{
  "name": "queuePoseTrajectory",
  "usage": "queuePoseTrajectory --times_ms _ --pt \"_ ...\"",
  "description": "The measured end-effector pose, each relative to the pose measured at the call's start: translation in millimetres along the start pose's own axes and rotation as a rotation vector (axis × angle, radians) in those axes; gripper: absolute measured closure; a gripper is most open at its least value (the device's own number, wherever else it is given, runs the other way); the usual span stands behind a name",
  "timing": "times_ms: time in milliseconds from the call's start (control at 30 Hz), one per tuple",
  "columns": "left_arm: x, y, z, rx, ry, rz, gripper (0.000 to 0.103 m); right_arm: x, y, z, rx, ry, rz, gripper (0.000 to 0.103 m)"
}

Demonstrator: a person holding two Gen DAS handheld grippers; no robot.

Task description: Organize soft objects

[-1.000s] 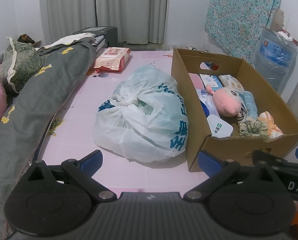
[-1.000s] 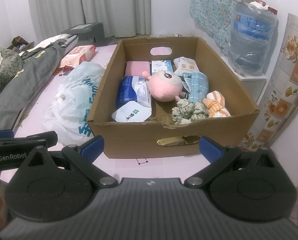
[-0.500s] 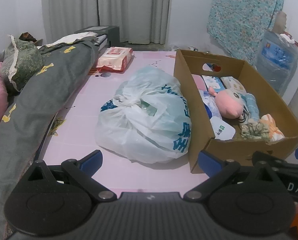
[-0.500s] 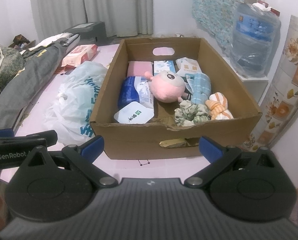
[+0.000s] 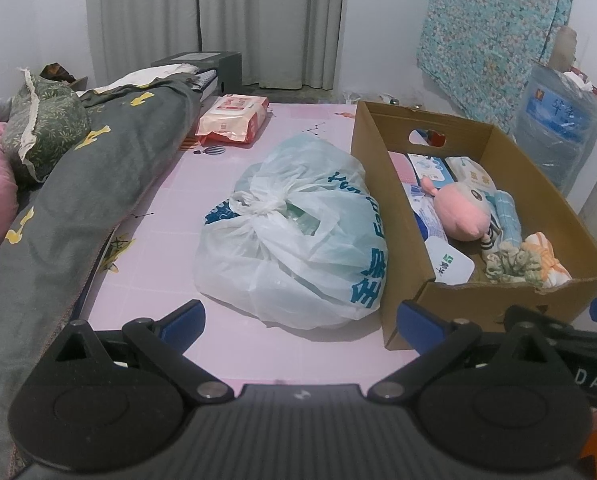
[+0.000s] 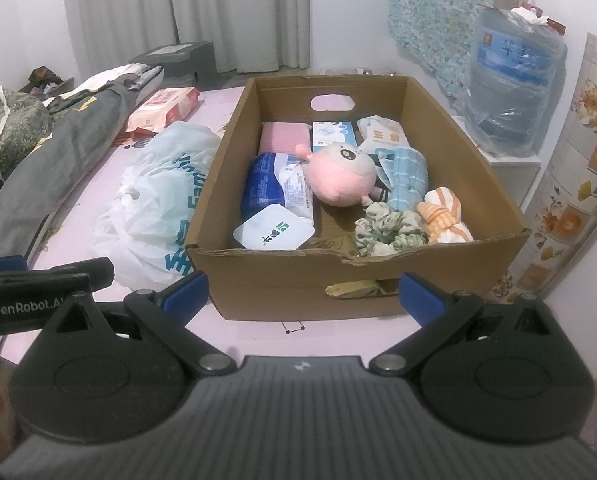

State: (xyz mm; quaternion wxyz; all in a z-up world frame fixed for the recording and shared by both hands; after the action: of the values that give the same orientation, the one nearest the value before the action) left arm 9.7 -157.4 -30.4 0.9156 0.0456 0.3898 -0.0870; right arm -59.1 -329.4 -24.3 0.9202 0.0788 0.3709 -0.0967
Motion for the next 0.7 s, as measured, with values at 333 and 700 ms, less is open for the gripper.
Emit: queuePoseTrajectory --times_ms 333,700 --pt "0.0 0.3 0.1 -0.001 0.0 0.0 0.001 0.2 0.3 0.0 0.002 0.001 0.0 0.001" --pt "-0.6 3.0 1.6 -0.012 -0.003 0.0 0.001 1.6 2.8 0.5 -0.006 0.001 0.002 0.001"
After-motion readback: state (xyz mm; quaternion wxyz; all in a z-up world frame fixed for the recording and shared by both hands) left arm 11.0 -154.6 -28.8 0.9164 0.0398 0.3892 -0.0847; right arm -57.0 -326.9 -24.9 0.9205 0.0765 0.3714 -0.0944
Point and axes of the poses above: each gripper's, at about its wrist camera, not at the fingertips, and x roughly the way its jaws point, y to its left, z to its top, the point moved 9 cm from there along x, roughly the way its jaws point, and after that the axes turned 4 degrees about z, right-handed, at the moved point
